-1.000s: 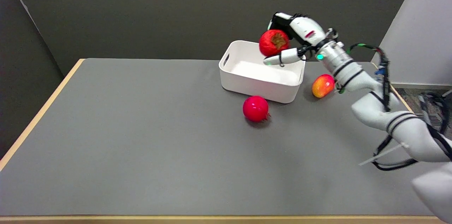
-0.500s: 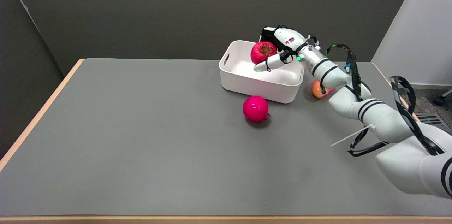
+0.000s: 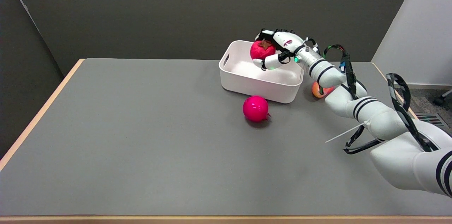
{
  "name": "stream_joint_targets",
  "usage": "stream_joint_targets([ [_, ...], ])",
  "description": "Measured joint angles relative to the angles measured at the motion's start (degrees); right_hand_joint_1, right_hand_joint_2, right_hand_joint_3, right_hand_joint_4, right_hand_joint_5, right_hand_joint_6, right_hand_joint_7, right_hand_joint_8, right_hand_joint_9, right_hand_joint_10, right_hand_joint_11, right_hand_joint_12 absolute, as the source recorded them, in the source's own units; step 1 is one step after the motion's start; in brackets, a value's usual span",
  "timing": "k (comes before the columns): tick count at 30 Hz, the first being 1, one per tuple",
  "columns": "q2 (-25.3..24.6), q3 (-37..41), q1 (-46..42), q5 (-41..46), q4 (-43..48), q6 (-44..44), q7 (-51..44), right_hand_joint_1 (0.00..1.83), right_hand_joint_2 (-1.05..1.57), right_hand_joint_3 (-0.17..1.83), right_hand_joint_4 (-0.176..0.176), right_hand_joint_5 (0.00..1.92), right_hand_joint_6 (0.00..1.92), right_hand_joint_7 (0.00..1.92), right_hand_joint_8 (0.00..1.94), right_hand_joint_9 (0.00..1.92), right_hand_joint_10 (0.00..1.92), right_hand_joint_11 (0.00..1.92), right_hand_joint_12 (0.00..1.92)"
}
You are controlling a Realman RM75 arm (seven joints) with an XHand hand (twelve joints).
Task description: Place tomato into white box.
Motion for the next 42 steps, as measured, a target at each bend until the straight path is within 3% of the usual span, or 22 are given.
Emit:
stream_joint_targets([
  [2,0.2,0.3,-0.4,0.1,0.7,-0.2,-0.1,0.39,0.67,0.87,0.089,0.18,0.40,0.18,0.28,0.08,0.61,0.08,1.22],
  [4,0.5,0.5,-1.0,0.7,1.5,-0.4,-0.1,0.28,0.59,0.96,0.097,0.10,0.41,0.09,0.19,0.02,0.46,0.01,1.07],
  [6,0.8,0.6,-1.6,1.5,2.3,-0.5,-0.2,0.22,0.55,0.93,0.108,0.08,0.38,0.05,0.13,0.01,0.42,0.00,1.05],
  [13,2.7,1.1,-4.5,5.9,5.8,-0.6,-0.3,0.22,0.58,0.95,0.122,0.07,0.36,0.00,0.13,0.00,0.38,0.00,1.00],
  [15,3.3,1.2,-5.6,7.3,6.9,-0.6,-0.4,0.21,0.55,0.89,0.131,0.06,0.31,0.00,0.01,0.00,0.31,0.00,0.96],
  [19,4.3,1.9,-7.7,10.0,8.8,0.0,-0.5,0.21,0.53,0.91,0.114,0.04,0.29,0.00,0.00,0.00,0.13,0.00,0.81],
  [34,7.6,13.4,-23.5,21.5,25.8,6.0,-3.8,0.18,0.56,0.94,0.091,0.10,0.41,0.08,0.26,0.03,0.29,0.00,0.85],
  [37,8.1,16.5,-28.3,25.6,30.0,7.9,-5.4,0.20,0.64,0.80,0.089,0.14,0.34,0.11,0.23,0.00,0.43,0.00,0.87],
  [41,8.6,20.0,-34.7,31.5,34.9,11.7,-7.4,0.34,0.59,0.97,0.088,0.11,0.45,0.10,0.34,0.00,0.45,0.00,0.91],
  [42,8.7,20.5,-35.6,32.4,35.6,12.4,-7.7,0.27,0.62,0.88,0.087,0.14,0.40,0.13,0.29,0.00,0.49,0.00,0.93],
])
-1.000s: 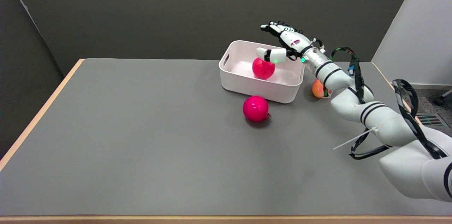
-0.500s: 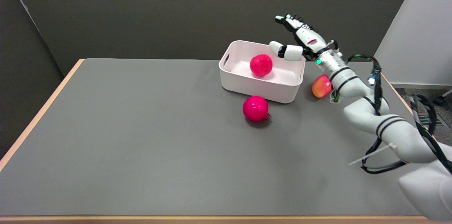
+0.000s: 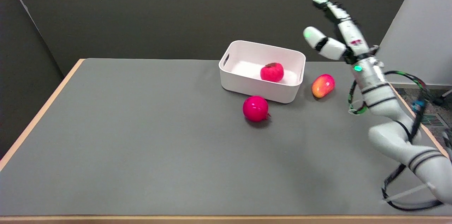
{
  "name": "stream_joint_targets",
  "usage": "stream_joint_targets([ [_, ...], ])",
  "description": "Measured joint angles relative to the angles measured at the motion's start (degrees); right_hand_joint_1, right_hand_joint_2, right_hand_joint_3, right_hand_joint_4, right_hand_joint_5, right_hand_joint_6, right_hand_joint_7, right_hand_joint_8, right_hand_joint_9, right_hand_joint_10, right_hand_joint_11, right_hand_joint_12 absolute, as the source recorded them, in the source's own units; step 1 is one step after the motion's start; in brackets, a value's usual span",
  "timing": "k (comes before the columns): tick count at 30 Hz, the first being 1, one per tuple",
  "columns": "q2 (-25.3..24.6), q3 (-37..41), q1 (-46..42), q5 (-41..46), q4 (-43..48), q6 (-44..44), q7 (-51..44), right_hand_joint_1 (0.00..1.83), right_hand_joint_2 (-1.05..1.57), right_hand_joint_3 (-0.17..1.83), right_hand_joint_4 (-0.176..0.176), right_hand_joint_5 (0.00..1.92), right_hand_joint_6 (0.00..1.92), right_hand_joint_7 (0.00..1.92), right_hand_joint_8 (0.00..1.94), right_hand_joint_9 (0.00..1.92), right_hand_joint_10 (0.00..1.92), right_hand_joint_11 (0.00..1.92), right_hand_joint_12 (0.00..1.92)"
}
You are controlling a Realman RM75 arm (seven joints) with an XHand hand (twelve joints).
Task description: Place tomato into white box.
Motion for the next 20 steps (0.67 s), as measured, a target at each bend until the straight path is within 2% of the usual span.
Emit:
stream_joint_targets([
  [1,0.1,1.0,-2.2,2.1,1.5,1.9,-0.6,0.22,0.65,0.80,0.086,0.17,0.36,0.17,0.25,0.00,0.54,0.00,0.94],
  [5,0.3,3.3,-8.4,7.7,5.3,8.1,-2.0,0.22,0.65,0.81,0.086,0.17,0.37,0.18,0.25,0.00,0.57,0.00,0.94],
  [7,0.4,4.2,-11.7,10.2,7.2,11.5,-2.6,0.21,0.58,0.94,0.084,0.15,0.43,0.16,0.31,0.02,0.53,0.00,0.96],
  [9,0.3,4.7,-14.5,12.3,8.7,14.4,-3.1,0.22,0.65,0.82,0.085,0.18,0.38,0.18,0.26,0.00,0.56,0.00,0.95],
  [13,0.2,5.3,-19.1,16.1,11.3,19.6,-3.9,0.23,0.66,0.80,0.084,0.18,0.37,0.19,0.25,0.00,0.57,0.00,0.95],
  [16,0.1,5.4,-22.1,18.7,12.8,22.9,-4.4,0.22,0.59,0.95,0.082,0.15,0.44,0.16,0.32,0.02,0.53,0.00,0.96],
  [20,0.0,5.2,-24.6,21.2,14.1,26.0,-4.9,0.22,0.59,0.95,0.082,0.15,0.44,0.16,0.32,0.02,0.52,0.00,0.96],
])
